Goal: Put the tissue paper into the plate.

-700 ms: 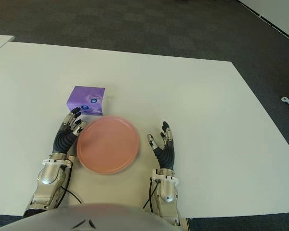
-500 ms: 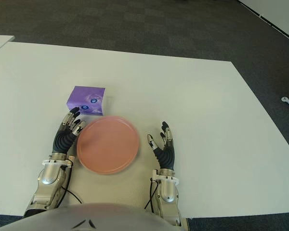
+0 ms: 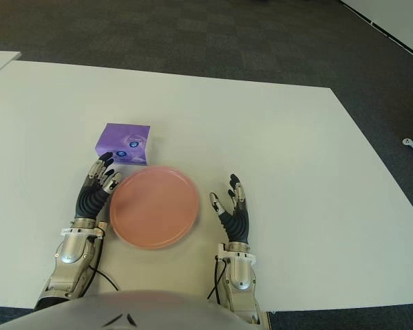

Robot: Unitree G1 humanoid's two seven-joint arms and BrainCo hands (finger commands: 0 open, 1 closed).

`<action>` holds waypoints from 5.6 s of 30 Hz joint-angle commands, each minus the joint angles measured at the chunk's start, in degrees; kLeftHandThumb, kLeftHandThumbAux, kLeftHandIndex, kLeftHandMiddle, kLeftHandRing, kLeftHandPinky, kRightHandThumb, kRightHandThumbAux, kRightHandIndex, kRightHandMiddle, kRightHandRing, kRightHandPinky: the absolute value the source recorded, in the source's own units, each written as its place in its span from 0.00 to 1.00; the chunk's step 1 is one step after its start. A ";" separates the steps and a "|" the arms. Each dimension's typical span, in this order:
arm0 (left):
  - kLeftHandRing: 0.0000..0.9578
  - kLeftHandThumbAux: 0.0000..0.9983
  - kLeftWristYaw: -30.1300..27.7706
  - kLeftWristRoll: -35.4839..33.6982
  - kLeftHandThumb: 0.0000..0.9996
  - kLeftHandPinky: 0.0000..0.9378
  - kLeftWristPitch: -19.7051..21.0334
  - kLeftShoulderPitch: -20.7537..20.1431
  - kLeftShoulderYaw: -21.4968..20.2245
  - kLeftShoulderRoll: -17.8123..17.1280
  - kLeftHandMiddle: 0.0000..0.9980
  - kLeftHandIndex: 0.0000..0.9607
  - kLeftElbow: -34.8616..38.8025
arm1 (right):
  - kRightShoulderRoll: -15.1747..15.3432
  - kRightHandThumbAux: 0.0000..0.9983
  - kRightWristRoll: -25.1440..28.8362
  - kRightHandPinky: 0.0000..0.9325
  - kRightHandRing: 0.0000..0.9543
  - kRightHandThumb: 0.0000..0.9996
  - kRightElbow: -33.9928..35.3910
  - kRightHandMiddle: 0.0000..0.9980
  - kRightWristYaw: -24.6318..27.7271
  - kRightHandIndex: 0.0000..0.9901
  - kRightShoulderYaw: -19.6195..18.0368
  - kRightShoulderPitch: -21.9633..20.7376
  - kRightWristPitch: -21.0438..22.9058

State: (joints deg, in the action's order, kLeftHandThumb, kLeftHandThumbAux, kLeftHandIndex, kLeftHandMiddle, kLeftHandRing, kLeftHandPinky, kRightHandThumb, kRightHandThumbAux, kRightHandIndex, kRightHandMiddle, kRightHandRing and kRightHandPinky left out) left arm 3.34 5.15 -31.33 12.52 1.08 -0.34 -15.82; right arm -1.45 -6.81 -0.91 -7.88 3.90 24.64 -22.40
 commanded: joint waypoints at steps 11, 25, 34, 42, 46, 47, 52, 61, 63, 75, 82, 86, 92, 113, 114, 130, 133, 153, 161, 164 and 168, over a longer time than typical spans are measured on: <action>0.00 0.54 0.55 0.69 0.00 0.00 2.48 0.95 -0.68 -1.35 0.00 0.00 -1.62 | -0.40 0.65 -0.45 0.00 0.00 0.00 -2.39 0.00 0.97 0.00 1.47 1.90 4.52; 0.00 0.52 -3.47 8.85 0.04 0.00 11.82 -3.82 -7.40 -17.87 0.00 0.00 17.33 | -0.69 0.65 -0.42 0.00 0.00 0.00 -3.62 0.00 0.80 0.00 1.78 0.31 4.49; 0.00 0.51 -0.66 18.32 0.12 0.00 11.47 -14.16 -8.11 -26.33 0.00 0.00 14.17 | -0.64 0.67 -0.21 0.00 0.00 0.00 -5.63 0.00 1.23 0.00 2.04 -1.09 2.83; 0.00 0.52 4.73 24.86 0.19 0.00 4.99 -18.23 -7.94 -30.98 0.00 0.00 12.00 | -1.25 0.68 -0.05 0.00 0.00 0.00 -6.61 0.00 0.92 0.00 2.03 -1.82 2.72; 0.00 0.53 5.00 26.11 0.21 0.00 3.28 -18.67 -7.90 -32.73 0.00 0.00 13.23 | -1.56 0.68 -0.08 0.00 0.00 0.00 -6.67 0.00 0.80 0.00 1.98 -1.87 2.99; 0.00 0.53 5.19 26.72 0.21 0.00 2.88 -18.81 -7.89 -33.15 0.00 0.00 13.49 | -1.61 0.68 -0.08 0.00 0.00 0.00 -6.72 0.00 0.78 0.00 1.98 -1.93 3.08; 0.00 0.54 5.94 28.94 0.23 0.00 1.18 -19.26 -7.81 -34.62 0.00 0.00 14.03 | -1.76 0.66 -0.06 0.00 0.00 0.00 -6.93 0.00 0.82 0.00 1.96 -2.22 3.45; 0.00 0.52 4.66 31.44 0.24 0.00 -0.75 -24.67 -4.57 -36.70 0.00 0.00 11.11 | -1.80 0.66 0.17 0.00 0.00 0.00 -8.00 0.00 0.87 0.00 1.60 -3.16 4.09; 0.00 0.52 3.20 31.71 0.24 0.00 -0.72 -26.36 -2.79 -36.95 0.00 0.00 10.32 | -1.68 0.67 0.40 0.00 0.00 0.00 -8.50 0.00 1.04 0.00 1.53 -3.34 3.71; 0.00 0.45 2.92 43.69 0.14 0.00 -0.33 -36.69 10.68 -37.63 0.00 0.00 1.20 | -1.18 0.68 0.88 0.00 0.00 0.00 -13.39 0.00 1.29 0.00 1.15 -6.02 0.90; 0.00 0.40 5.94 50.15 0.06 0.00 -5.95 -39.22 16.40 -41.23 0.00 0.00 -1.91 | -0.97 0.67 0.92 0.00 0.00 0.00 -15.18 0.00 1.38 0.00 0.72 -7.08 0.49; 0.00 0.38 6.55 52.18 0.04 0.00 -7.53 -40.53 18.38 -42.32 0.00 0.00 -2.65 | -1.10 0.67 0.87 0.00 0.00 0.00 -15.12 0.00 1.39 0.00 0.74 -6.80 0.03; 0.00 0.36 7.70 55.22 0.02 0.00 -7.80 -43.07 21.35 -42.04 0.00 0.00 -4.79 | -0.96 0.67 0.98 0.00 0.00 0.00 -15.73 0.00 1.93 0.00 0.88 -6.64 -1.41; 0.00 0.32 12.32 59.26 0.00 0.00 -7.18 -49.18 29.23 -41.18 0.00 0.00 -14.30 | -1.20 0.67 1.21 0.00 0.00 0.02 -12.84 0.00 2.20 0.00 0.67 -4.81 1.42; 0.00 0.32 12.27 59.39 0.00 0.00 -7.08 -49.37 29.39 -41.35 0.00 0.00 -14.44 | -1.19 0.67 1.34 0.00 0.00 0.02 -12.61 0.00 2.35 0.00 0.70 -4.66 1.62; 0.00 0.30 13.90 59.73 0.00 0.00 -3.88 -50.91 28.89 -44.24 0.00 0.00 -14.26 | -1.06 0.69 1.99 0.00 0.00 0.00 -11.70 0.00 3.51 0.00 0.85 -3.55 1.59; 0.00 0.30 14.56 59.70 0.00 0.00 -2.84 -50.66 28.35 -44.75 0.00 0.00 -13.49 | -0.73 0.68 2.26 0.00 0.00 0.00 -12.26 0.00 4.01 0.00 0.83 -3.66 1.18; 0.00 0.32 18.16 57.69 0.00 0.00 0.10 -49.60 25.78 -46.76 0.00 0.00 -14.14 | -0.40 0.69 2.41 0.00 0.00 0.00 -12.89 0.00 4.49 0.00 0.24 -4.05 1.68; 0.00 0.32 18.38 58.29 0.00 0.00 1.37 -48.58 26.18 -47.14 0.00 0.00 -15.02 | -0.17 0.68 2.37 0.00 0.00 0.00 -13.38 0.00 5.15 0.00 0.32 -4.51 0.83; 0.00 0.31 18.09 58.38 0.00 0.00 1.14 -48.63 26.75 -47.02 0.00 0.00 -15.79 | -0.15 0.68 2.34 0.00 0.00 0.00 -13.38 0.00 5.34 0.00 0.32 -4.57 0.74; 0.00 0.30 17.76 58.37 0.00 0.00 0.97 -48.66 27.33 -46.85 0.00 0.00 -16.62 | -0.18 0.68 1.98 0.00 0.00 0.00 -13.66 0.00 5.19 0.00 0.34 -4.86 0.49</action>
State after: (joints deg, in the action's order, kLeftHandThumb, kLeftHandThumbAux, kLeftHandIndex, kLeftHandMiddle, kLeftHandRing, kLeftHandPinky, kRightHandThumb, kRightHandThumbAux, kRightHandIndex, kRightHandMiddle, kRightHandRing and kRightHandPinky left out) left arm 21.25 62.96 -30.32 -37.19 27.43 -46.96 -31.25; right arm -1.98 -5.08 -8.50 -2.80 4.60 16.02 -25.41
